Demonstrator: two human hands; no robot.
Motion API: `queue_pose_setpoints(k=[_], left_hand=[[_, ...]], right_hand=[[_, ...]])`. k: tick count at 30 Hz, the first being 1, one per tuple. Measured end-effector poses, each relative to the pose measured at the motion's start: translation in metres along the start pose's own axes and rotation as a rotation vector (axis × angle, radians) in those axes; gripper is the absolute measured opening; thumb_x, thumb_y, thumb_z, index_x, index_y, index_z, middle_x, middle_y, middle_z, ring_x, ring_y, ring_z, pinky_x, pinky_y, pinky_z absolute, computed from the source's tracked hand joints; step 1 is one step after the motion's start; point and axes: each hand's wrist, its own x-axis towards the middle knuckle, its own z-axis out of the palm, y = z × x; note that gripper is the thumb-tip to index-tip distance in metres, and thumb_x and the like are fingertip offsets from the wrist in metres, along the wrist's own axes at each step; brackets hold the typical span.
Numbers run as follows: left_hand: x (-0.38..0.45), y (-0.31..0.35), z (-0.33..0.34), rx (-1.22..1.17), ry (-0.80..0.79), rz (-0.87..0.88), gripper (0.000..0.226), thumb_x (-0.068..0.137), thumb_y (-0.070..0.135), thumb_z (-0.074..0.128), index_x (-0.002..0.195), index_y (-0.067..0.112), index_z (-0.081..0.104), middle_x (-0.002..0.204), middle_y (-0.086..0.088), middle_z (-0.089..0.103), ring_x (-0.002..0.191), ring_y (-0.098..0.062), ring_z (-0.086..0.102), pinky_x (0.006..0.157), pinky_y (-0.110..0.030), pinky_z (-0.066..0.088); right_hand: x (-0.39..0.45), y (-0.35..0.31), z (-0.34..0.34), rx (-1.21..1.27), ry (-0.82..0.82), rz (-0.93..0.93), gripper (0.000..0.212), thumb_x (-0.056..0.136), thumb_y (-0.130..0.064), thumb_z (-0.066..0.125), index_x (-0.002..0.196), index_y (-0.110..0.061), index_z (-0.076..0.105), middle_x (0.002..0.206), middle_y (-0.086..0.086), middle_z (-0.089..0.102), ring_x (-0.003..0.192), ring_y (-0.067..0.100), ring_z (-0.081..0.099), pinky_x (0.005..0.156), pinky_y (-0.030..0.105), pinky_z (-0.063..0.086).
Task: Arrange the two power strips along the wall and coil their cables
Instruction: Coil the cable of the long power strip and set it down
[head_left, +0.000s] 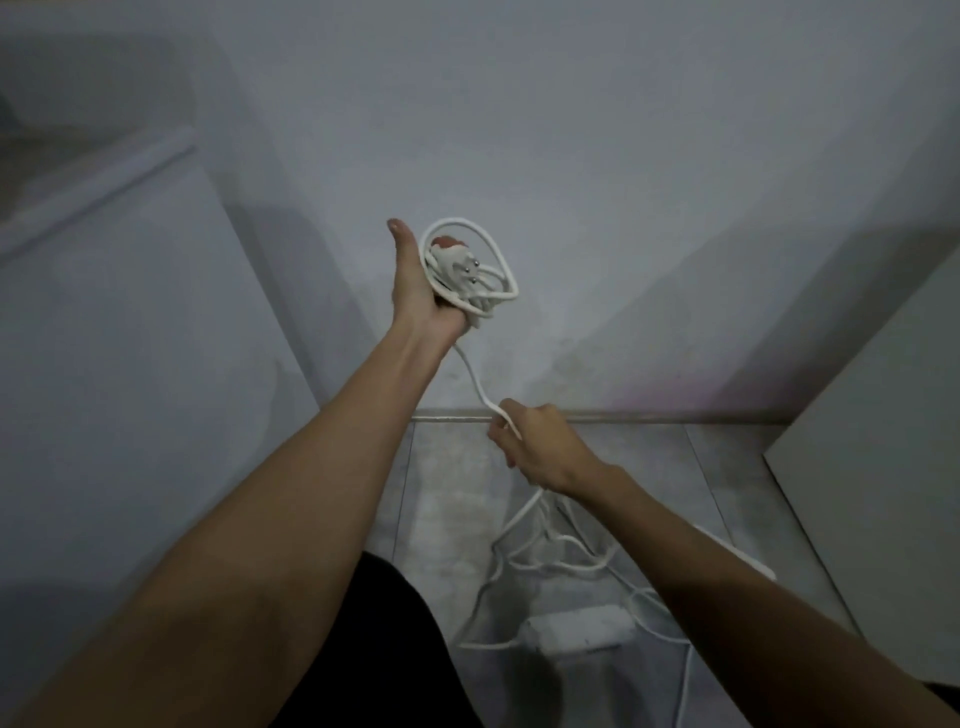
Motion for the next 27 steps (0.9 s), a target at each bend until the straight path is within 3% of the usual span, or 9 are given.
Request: queue_pose_setpoints(k=[2, 4, 7, 11, 15, 18, 21, 23, 27], left_hand=[[0.01, -0.006, -0.007, 0.058, 0.094, 0.027, 0.065, 0.08, 0.073, 0.049, 0.084, 0.011, 0.062, 0.077, -0.007, 0.064, 0.061, -0.022, 0.06, 0.062, -0.031, 0.053], [0.013, -0.016, -0.013, 0.183, 0.129, 0.092, 0.056, 0.086, 0.065, 0.051, 0.071, 0.012, 0.059, 0.06, -0.004, 0.063, 0.047, -0.016, 0.06, 0.055, -0.027, 0.053], [0.009, -0.029, -0.015, 0.476, 0.162, 0.225, 0.047, 0.089, 0.05, 0.059, 0.06, 0.013, 0.055, 0.045, 0.001, 0.059, 0.04, -0.012, 0.056, 0.048, -0.023, 0.05], [0.001, -0.037, -0.008, 0.651, -0.011, 0.284, 0.035, 0.09, 0.041, 0.062, 0.072, 0.012, 0.055, 0.052, -0.002, 0.059, 0.043, -0.014, 0.056, 0.046, -0.024, 0.05], [-0.002, -0.039, -0.012, 0.847, 0.001, 0.39, 0.035, 0.09, 0.043, 0.062, 0.071, 0.014, 0.057, 0.055, -0.002, 0.061, 0.042, -0.009, 0.058, 0.047, -0.022, 0.049], [0.005, -0.04, -0.021, 1.094, -0.044, 0.546, 0.043, 0.088, 0.045, 0.064, 0.062, 0.011, 0.059, 0.054, -0.004, 0.063, 0.045, -0.008, 0.062, 0.056, -0.024, 0.052], [0.014, -0.04, -0.036, 1.305, -0.174, 0.632, 0.045, 0.084, 0.048, 0.066, 0.056, 0.013, 0.058, 0.05, -0.003, 0.063, 0.053, -0.008, 0.066, 0.073, -0.032, 0.057], [0.016, -0.035, -0.043, 1.393, -0.127, 0.699, 0.046, 0.083, 0.049, 0.064, 0.053, 0.015, 0.059, 0.051, 0.0, 0.064, 0.052, -0.005, 0.064, 0.07, -0.03, 0.055], [0.013, -0.034, -0.05, 1.591, -0.221, 0.645, 0.054, 0.08, 0.06, 0.061, 0.048, 0.017, 0.059, 0.05, 0.006, 0.061, 0.052, -0.008, 0.061, 0.068, -0.034, 0.055]], right_hand=[[0.003, -0.003, -0.006, -0.09, -0.03, -0.048, 0.015, 0.091, -0.023, 0.056, 0.086, -0.009, 0.058, 0.072, 0.013, 0.069, 0.061, 0.028, 0.064, 0.063, 0.036, 0.055], [0.008, -0.01, -0.012, -0.194, -0.027, -0.074, 0.016, 0.088, -0.026, 0.059, 0.086, -0.01, 0.059, 0.078, 0.016, 0.068, 0.071, 0.034, 0.064, 0.066, 0.041, 0.055], [0.014, -0.022, -0.026, -0.346, -0.081, -0.014, 0.019, 0.08, -0.021, 0.062, 0.097, -0.013, 0.057, 0.096, 0.015, 0.063, 0.089, 0.035, 0.061, 0.07, 0.035, 0.048], [0.005, -0.014, -0.036, -0.275, -0.193, 0.043, 0.027, 0.08, 0.002, 0.05, 0.103, -0.01, 0.047, 0.102, 0.019, 0.059, 0.091, 0.037, 0.058, 0.075, 0.041, 0.05], [-0.006, -0.006, -0.04, -0.464, -0.207, 0.129, 0.024, 0.088, -0.004, 0.044, 0.102, -0.022, 0.049, 0.094, 0.008, 0.052, 0.106, 0.03, 0.045, 0.088, 0.043, 0.038], [-0.004, -0.013, -0.044, -0.336, -0.194, 0.131, 0.024, 0.087, -0.006, 0.045, 0.096, -0.026, 0.056, 0.098, 0.01, 0.06, 0.097, 0.032, 0.055, 0.077, 0.039, 0.046], [0.001, -0.012, -0.059, -0.145, -0.166, 0.089, 0.04, 0.08, 0.004, 0.049, 0.098, -0.026, 0.07, 0.086, 0.006, 0.07, 0.072, 0.025, 0.068, 0.055, 0.033, 0.058], [-0.001, -0.007, -0.067, -0.061, -0.181, 0.061, 0.043, 0.08, 0.009, 0.05, 0.103, -0.019, 0.074, 0.079, 0.006, 0.073, 0.064, 0.022, 0.069, 0.041, 0.027, 0.054], [-0.002, 0.002, -0.071, 0.088, -0.244, 0.117, 0.03, 0.089, 0.003, 0.057, 0.109, -0.013, 0.072, 0.091, 0.01, 0.073, 0.06, 0.018, 0.072, 0.04, 0.024, 0.05]])
